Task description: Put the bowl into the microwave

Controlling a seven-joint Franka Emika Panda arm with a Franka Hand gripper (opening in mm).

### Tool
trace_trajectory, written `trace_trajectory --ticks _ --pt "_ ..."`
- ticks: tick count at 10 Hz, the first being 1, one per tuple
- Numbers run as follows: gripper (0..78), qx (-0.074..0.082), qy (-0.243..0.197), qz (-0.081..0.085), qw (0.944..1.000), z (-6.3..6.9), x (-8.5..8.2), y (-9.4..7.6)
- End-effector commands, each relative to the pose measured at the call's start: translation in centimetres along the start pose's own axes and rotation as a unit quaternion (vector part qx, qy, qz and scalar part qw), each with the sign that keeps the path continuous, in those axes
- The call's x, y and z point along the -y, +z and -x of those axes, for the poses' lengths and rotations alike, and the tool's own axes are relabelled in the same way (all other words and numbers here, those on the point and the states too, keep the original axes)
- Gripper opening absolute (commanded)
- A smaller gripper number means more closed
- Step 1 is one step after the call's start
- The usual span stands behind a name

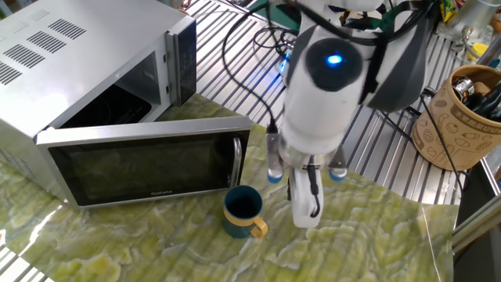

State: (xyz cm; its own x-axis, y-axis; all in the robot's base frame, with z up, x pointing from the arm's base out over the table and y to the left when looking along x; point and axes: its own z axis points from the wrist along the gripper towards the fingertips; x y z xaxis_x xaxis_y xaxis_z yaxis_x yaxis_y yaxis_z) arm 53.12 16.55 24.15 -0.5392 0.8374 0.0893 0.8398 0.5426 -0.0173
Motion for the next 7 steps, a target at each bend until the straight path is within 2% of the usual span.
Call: trace_trajectory --ticks 1,2,5,7 --pt "1.2 0.01 0.042 -0.008 0.9991 0.0 -0.1 0.0" --pt "1.2 0.016 0.054 -0.011 0.9983 0.0 -0.1 0.0" --pt "1.2 0.04 0.09 -0.009 0.995 0.5 -1.4 2.2" --pt "1.2 0.041 0.117 -0.002 0.9923 1.4 -2.2 2.1"
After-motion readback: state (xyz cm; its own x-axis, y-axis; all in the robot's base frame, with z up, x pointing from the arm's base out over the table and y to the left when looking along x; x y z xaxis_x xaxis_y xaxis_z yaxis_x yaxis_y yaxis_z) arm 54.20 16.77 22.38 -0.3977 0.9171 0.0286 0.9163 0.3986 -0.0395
